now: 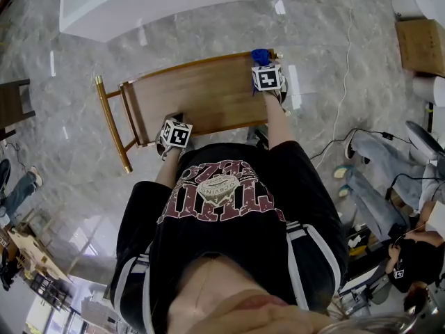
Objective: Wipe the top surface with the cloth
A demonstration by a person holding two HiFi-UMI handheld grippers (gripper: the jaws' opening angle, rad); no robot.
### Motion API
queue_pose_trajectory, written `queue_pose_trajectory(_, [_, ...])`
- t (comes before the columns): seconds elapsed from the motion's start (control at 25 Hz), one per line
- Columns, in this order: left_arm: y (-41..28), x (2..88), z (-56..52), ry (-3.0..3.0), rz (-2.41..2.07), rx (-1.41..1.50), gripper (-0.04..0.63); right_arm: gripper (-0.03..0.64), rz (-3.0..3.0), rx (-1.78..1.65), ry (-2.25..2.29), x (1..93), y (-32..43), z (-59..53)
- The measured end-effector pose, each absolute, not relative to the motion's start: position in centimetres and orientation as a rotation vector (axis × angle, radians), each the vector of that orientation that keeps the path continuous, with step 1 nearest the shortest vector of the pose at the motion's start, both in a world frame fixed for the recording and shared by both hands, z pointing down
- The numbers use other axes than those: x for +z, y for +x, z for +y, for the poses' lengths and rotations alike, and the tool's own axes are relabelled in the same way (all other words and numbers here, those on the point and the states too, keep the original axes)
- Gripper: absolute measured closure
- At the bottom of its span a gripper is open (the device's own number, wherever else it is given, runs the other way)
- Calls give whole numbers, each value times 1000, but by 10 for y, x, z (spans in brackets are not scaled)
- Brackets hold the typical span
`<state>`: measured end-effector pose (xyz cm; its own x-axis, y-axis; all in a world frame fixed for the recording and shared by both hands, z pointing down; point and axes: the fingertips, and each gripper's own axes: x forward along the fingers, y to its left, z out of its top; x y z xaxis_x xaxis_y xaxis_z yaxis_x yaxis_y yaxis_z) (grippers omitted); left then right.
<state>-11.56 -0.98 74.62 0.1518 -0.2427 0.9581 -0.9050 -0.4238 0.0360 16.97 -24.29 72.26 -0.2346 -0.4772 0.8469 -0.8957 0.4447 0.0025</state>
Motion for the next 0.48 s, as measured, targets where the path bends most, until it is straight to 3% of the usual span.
queue_pose_trajectory(0.48, [-119,747,-10,1780,-1100,1289,549,560,-1805,592,1202,721,194,-246])
